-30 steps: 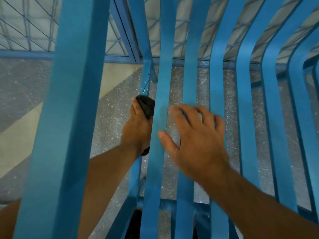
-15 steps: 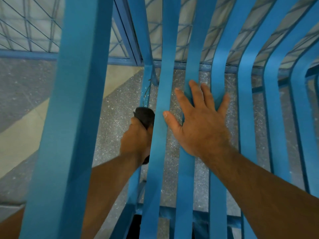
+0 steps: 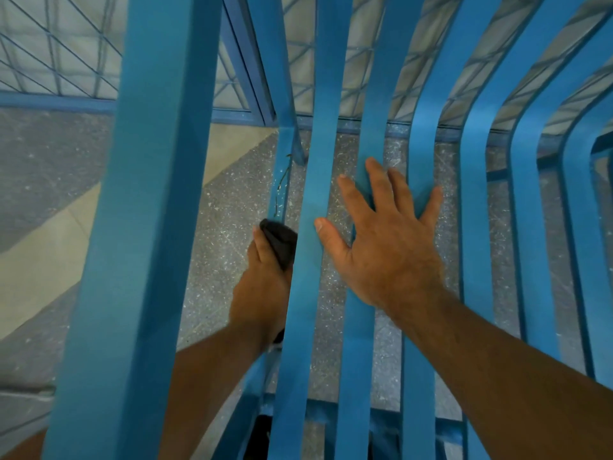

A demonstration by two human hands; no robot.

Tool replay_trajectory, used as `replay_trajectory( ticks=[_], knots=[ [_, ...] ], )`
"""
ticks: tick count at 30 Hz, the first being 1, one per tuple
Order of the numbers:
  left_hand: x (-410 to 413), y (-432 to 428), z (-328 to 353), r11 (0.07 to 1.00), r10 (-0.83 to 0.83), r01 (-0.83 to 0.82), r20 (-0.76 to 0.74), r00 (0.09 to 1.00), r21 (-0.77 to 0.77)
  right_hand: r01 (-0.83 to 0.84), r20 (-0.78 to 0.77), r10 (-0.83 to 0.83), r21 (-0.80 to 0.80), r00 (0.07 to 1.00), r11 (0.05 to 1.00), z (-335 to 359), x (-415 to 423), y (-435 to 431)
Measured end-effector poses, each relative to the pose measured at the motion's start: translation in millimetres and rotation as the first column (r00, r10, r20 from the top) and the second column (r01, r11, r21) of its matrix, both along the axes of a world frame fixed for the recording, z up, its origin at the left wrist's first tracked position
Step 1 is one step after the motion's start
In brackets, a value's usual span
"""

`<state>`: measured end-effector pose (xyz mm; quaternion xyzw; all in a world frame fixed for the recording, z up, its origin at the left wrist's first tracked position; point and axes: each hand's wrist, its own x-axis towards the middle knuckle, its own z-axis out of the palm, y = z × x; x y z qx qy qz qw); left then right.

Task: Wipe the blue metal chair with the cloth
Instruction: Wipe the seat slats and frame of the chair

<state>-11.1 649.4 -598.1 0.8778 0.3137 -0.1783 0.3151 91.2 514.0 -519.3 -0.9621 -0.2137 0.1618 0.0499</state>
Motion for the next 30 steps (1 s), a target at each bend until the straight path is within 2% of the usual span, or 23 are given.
replay_trajectory(
  ticks=[3, 6, 10, 13, 15, 20, 24, 28, 30],
  knots=[
    [37.2, 5.3, 6.9, 0.99, 0.14, -0.137, 0.069, 0.988, -0.039, 0.007, 0.008, -0.007, -0.005, 1.0, 1.0, -1.0, -0.3, 0.7],
    [28.4, 1.2, 14.1, 0.983, 0.175, -0.169, 0.092, 0.98, -0.069, 0.004, 0.004, -0.004, -0.008, 1.0, 1.0, -1.8, 0.2, 0.8],
    [-19.8, -10.7, 23.6, 0.943, 0.283, -0.279, -0.004, 0.959, -0.179, 0.002, 0.02, -0.001, -0.009, 1.0, 1.0, -1.8, -0.1, 1.0],
    [-12.7, -6.7, 16.7, 0.925, 0.316, -0.318, -0.04, 0.948, -0.21, 0.011, 0.022, -0.011, 0.004, 1.0, 1.0, -1.0, -1.3, 2.6],
    [9.6, -1.4, 11.1, 0.939, 0.29, -0.291, -0.031, 0.957, -0.185, 0.016, 0.015, -0.016, 0.006, 1.0, 1.0, -1.5, -1.2, 2.6],
    [71.6, 15.1, 8.3, 0.987, 0.153, -0.154, 0.034, 0.988, 0.044, 0.017, 0.014, -0.017, 0.007, 1.0, 1.0, -2.5, 0.1, 2.0],
    [42.1, 7.5, 3.3, 0.988, 0.149, -0.145, 0.078, 0.986, -0.05, 0.017, 0.01, -0.017, 0.009, 1.0, 1.0, -2.0, 0.4, 1.9],
    [7.7, -5.2, 11.7, 1.0, -0.013, 0.012, 0.029, 0.999, 0.027, 0.016, 0.004, -0.016, -0.002, 1.0, 1.0, -0.5, -0.5, 2.6],
    [19.6, -0.7, 8.8, 0.998, 0.057, -0.057, 0.033, 0.998, -0.014, 0.017, -0.011, -0.017, -0.004, 1.0, 1.0, 0.0, 0.2, 2.9]
  ],
)
